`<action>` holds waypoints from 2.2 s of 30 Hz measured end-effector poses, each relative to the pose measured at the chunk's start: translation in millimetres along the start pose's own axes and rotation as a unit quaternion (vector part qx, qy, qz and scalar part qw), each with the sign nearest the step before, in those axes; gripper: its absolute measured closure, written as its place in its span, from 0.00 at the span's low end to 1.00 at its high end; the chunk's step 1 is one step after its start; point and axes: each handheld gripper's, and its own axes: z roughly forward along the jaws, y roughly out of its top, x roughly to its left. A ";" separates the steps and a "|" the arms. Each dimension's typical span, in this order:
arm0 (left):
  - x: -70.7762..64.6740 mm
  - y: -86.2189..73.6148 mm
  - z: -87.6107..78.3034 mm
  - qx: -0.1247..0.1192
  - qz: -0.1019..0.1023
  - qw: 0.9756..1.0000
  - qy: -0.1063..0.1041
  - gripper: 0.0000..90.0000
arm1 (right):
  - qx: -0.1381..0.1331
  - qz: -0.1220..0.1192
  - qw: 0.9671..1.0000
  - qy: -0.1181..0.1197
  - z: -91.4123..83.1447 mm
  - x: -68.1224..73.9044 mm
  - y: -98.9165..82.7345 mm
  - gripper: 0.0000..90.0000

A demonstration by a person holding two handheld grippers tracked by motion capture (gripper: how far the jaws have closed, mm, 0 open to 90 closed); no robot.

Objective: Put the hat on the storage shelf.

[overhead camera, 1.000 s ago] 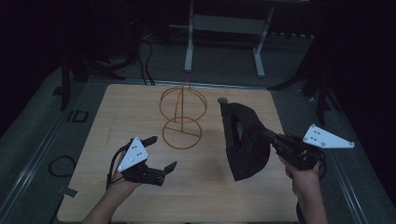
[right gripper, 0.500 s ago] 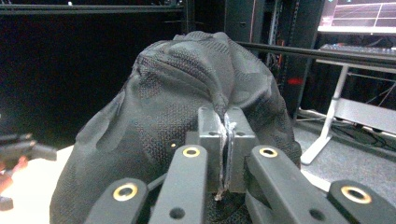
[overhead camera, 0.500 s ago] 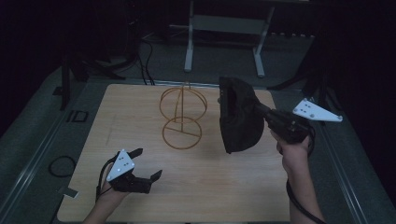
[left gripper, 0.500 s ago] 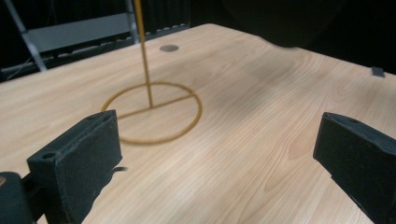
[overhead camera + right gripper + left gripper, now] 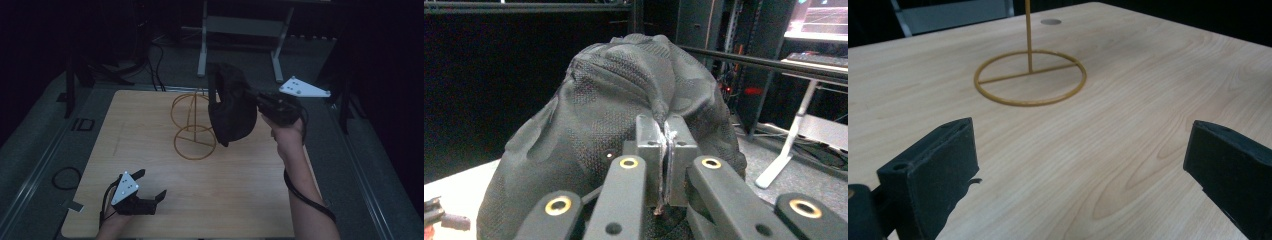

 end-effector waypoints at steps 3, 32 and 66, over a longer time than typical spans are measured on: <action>0.8 -2.0 0.2 -0.002 -0.004 1.000 -0.003 0.02 | 0.010 0.002 1.000 0.004 16.1 4.1 2.2 0.98; 6.3 -7.6 -3.4 -0.021 -0.012 1.000 -0.002 0.05 | 0.098 0.019 0.995 0.016 112.8 24.2 -35.4 0.92; 7.5 -7.5 -3.6 -0.027 -0.029 0.999 -0.009 0.04 | 0.108 -0.003 0.993 0.041 96.1 37.5 -31.4 0.37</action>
